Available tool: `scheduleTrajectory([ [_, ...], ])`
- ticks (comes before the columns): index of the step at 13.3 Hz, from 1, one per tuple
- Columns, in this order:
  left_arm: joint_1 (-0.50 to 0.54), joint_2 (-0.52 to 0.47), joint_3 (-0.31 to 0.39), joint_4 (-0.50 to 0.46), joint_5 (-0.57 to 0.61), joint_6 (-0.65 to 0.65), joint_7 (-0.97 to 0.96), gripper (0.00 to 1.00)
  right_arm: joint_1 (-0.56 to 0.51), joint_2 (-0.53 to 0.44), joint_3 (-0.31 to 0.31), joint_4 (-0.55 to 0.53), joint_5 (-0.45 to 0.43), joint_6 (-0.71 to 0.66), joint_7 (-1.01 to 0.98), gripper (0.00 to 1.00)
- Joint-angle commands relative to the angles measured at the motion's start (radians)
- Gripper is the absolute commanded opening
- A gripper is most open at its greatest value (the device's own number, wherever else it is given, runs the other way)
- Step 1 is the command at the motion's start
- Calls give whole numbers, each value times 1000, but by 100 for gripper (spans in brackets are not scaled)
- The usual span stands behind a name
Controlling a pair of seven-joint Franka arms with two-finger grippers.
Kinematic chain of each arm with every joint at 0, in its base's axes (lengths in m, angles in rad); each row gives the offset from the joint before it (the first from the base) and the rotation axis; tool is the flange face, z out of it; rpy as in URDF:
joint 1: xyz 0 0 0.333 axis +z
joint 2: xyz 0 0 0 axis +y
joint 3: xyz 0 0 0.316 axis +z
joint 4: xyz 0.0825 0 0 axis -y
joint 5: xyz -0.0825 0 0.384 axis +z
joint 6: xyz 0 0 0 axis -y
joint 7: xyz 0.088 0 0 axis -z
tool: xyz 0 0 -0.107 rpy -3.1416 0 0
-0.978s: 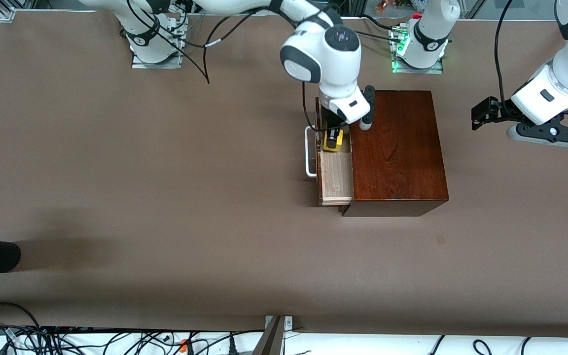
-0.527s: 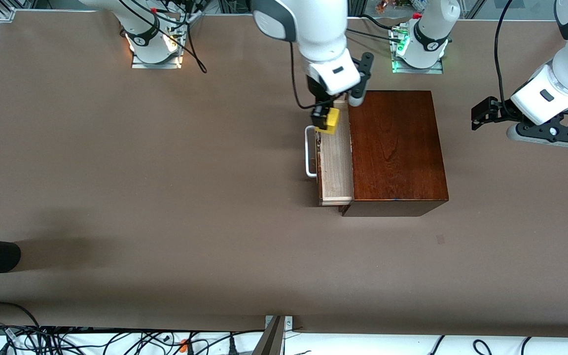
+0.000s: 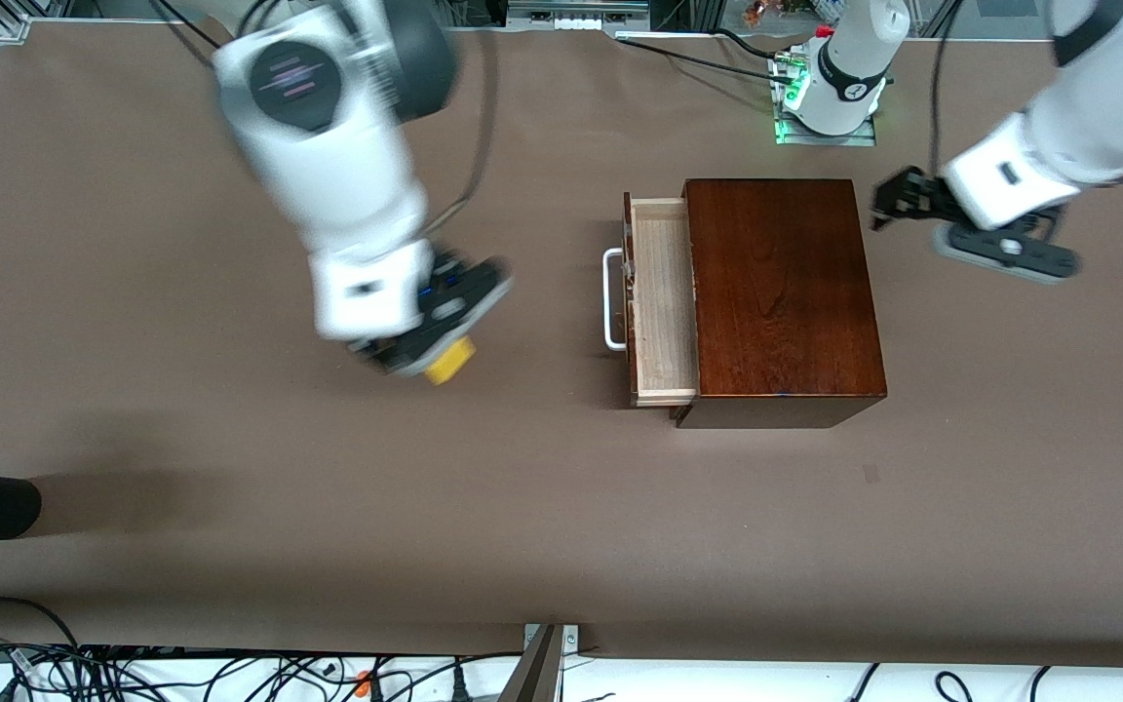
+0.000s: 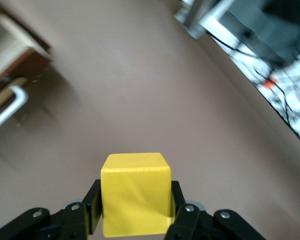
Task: Open drawer, take yellow block, close drawer
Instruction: 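Lift the cube out with the right gripper while the left gripper reaches the drawer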
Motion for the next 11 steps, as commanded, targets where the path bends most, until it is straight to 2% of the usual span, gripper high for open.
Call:
scheduleTrajectory([
  [1, -17, 47, -89, 30, -46, -12, 27, 100, -145, -29, 25, -52, 83, -12, -14, 0],
  [3, -21, 111, -172, 75, -72, -10, 30, 100, -204, -29, 24, -86, 99, -15, -36, 0],
  [5, -21, 208, -262, 157, -74, -7, 82, 100, -252, -21, 24, -126, 99, -9, -36, 0],
  [6, -19, 252, -296, 187, -75, 5, 108, 100, -265, -47, 15, -220, 97, -3, -19, 0],
  [8, -21, 302, -362, 198, -75, 72, 188, 100, -293, -124, 8, -413, 90, 101, 17, 0],
  [10, -48, 355, -422, 188, -65, 207, 258, 100, -315, -203, 7, -645, 87, 239, 85, 0],
  [11, -92, 389, -422, 187, -59, 279, 304, 100, -319, -225, 4, -739, 87, 322, 112, 0],
])
